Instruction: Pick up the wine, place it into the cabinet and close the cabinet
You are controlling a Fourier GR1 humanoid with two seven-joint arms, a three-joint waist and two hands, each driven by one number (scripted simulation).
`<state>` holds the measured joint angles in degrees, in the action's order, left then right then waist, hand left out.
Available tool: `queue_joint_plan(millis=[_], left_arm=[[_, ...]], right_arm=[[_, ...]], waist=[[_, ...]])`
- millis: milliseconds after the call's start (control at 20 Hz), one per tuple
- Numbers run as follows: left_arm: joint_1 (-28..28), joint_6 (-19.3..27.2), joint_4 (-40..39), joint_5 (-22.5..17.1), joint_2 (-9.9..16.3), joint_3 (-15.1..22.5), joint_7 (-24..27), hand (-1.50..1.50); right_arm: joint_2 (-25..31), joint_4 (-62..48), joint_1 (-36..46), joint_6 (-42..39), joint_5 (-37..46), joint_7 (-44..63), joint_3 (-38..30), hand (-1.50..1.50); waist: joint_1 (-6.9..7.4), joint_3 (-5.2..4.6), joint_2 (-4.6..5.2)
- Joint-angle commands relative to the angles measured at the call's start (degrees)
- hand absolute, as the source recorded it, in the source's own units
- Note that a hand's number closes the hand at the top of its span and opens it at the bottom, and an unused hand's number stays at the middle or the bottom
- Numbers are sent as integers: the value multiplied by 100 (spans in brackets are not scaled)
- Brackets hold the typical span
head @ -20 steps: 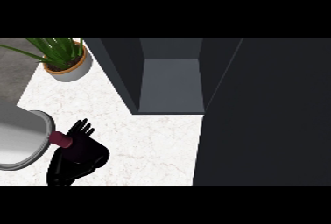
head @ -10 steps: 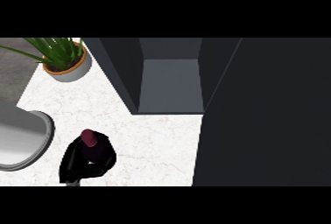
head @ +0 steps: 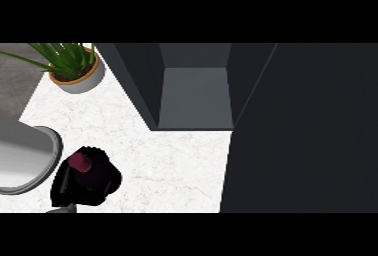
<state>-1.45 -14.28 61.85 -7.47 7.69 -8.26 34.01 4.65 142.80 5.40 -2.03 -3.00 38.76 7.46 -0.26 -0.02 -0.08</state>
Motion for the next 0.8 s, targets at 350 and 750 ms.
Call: queue_joint_plan(millis=[350,750], left_arm=[[155,183,935,3,-2,-91,633,150],[256,24,2867,-703,-280,438,-1444,150]], right_arm=[[-75,778,-312,17,-224,229,63,-150],[-149,398,-609,-216,-195,-398,-5,-150]], waist=[[26,4,-13],[24,8,-10]])
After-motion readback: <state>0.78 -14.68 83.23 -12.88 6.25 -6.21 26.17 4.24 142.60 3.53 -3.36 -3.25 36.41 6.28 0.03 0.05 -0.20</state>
